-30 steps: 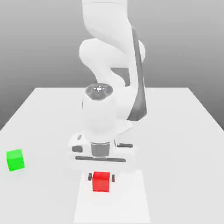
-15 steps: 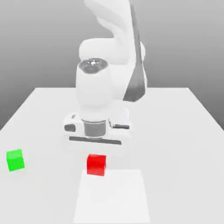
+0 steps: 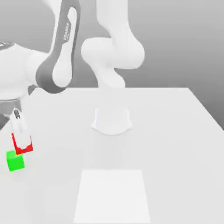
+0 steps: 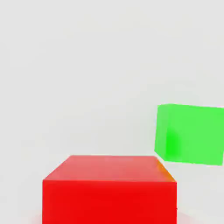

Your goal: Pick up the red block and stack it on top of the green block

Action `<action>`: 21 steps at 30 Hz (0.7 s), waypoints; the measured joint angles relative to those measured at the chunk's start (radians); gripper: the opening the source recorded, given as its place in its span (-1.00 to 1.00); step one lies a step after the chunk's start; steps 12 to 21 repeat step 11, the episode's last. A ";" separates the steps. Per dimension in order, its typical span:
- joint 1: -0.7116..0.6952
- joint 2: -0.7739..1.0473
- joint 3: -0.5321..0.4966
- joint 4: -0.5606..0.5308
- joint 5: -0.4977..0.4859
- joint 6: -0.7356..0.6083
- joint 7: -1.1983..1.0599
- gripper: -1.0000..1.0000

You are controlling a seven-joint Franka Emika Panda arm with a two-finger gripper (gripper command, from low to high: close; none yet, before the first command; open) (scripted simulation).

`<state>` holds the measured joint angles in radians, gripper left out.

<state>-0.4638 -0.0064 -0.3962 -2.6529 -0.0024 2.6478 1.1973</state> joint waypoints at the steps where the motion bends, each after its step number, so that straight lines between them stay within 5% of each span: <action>1: -0.024 0.006 -0.019 0.007 0.004 -0.002 0.014 -1.00; 7: -0.084 0.189 0.064 0.025 0.183 0.150 -0.097 -1.00; 8: -0.091 0.207 0.075 0.026 0.201 0.165 -0.110 1.00; 21: -0.091 0.207 0.075 0.026 0.201 0.165 -0.110 1.00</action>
